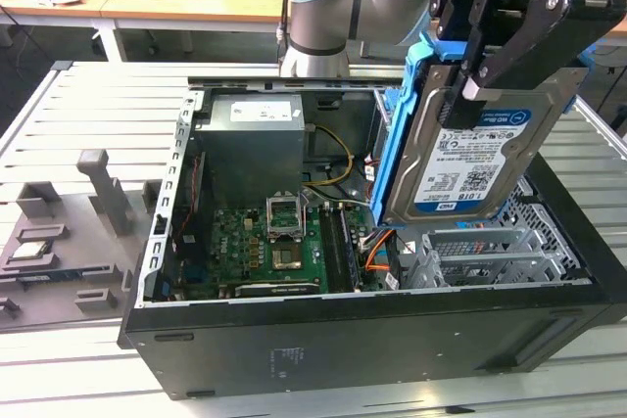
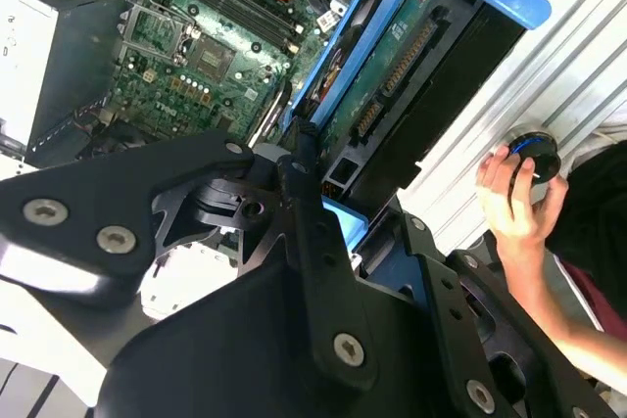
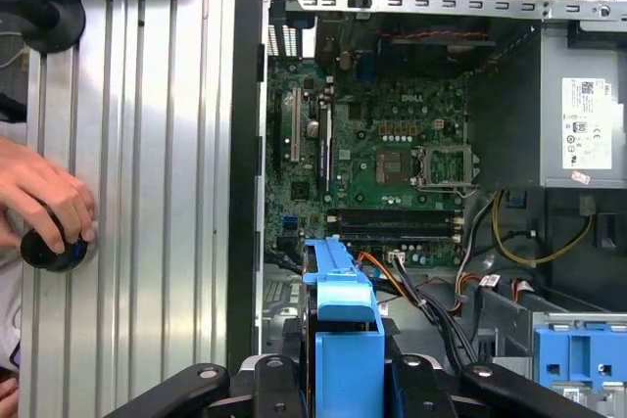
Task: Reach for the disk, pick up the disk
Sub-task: 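Pick up the disk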
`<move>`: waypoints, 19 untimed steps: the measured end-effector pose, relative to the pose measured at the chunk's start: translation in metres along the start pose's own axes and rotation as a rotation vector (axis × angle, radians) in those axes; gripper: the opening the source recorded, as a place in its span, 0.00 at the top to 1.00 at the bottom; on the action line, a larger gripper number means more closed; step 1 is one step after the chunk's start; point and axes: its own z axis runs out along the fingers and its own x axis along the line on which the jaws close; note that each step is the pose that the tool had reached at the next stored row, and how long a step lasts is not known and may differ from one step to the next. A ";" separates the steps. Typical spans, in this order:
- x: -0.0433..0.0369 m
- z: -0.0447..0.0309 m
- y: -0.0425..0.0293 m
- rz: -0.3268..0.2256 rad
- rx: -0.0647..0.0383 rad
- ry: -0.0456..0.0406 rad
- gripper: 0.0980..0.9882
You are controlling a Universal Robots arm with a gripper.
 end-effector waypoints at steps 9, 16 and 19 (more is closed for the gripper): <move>-0.0005 0.0081 -0.0120 0.000 0.000 0.0032 0.70; -0.0004 0.0122 -0.0181 0.000 0.000 0.0048 0.70; -0.0004 0.0129 -0.0207 0.000 0.000 0.0049 0.70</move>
